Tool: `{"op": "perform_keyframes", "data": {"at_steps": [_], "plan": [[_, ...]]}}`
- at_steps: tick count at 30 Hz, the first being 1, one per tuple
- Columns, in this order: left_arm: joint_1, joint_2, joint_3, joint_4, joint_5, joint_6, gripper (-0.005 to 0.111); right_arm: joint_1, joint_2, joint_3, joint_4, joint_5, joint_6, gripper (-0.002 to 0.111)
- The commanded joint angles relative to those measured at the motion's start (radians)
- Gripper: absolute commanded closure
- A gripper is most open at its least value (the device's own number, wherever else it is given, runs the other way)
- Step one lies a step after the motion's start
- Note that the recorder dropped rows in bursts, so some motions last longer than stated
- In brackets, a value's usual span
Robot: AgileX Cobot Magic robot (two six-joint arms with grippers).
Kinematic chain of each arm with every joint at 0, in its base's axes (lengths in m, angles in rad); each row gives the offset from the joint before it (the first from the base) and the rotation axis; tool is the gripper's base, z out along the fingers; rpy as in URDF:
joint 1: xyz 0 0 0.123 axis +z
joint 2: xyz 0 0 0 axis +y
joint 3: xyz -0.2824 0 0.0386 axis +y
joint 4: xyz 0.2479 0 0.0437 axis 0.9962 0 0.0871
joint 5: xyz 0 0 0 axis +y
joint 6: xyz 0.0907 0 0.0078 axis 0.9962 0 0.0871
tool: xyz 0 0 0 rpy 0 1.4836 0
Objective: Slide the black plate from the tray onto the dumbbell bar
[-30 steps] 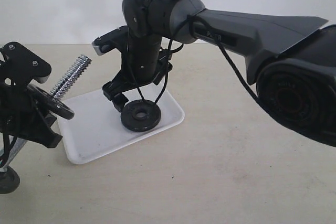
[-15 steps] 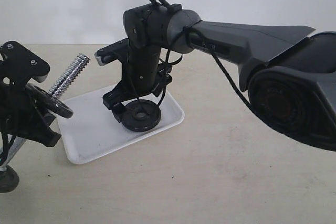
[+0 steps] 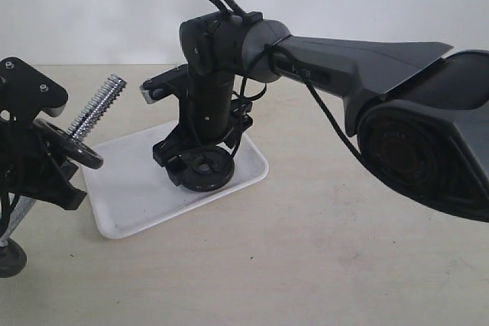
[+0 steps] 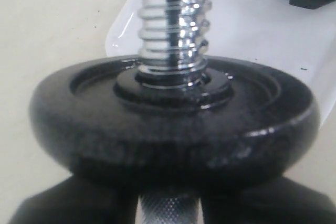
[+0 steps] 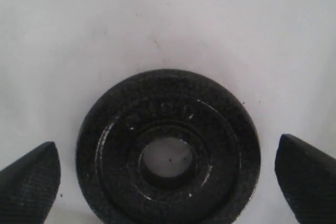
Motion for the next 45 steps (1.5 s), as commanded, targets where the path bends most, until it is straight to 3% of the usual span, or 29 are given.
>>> {"op": "perform_keyframes", "data": {"at_steps": [1, 45], "plan": [[0.002, -0.040, -0.032, 0.041, -0.488, 0.012, 0.102, -0.005, 0.007, -0.003, -0.008, 0.034, -0.002, 0.003], [0.002, -0.040, -0.032, 0.038, -0.496, 0.012, 0.102, -0.005, 0.049, -0.003, 0.010, 0.046, -0.001, 0.003]]}}
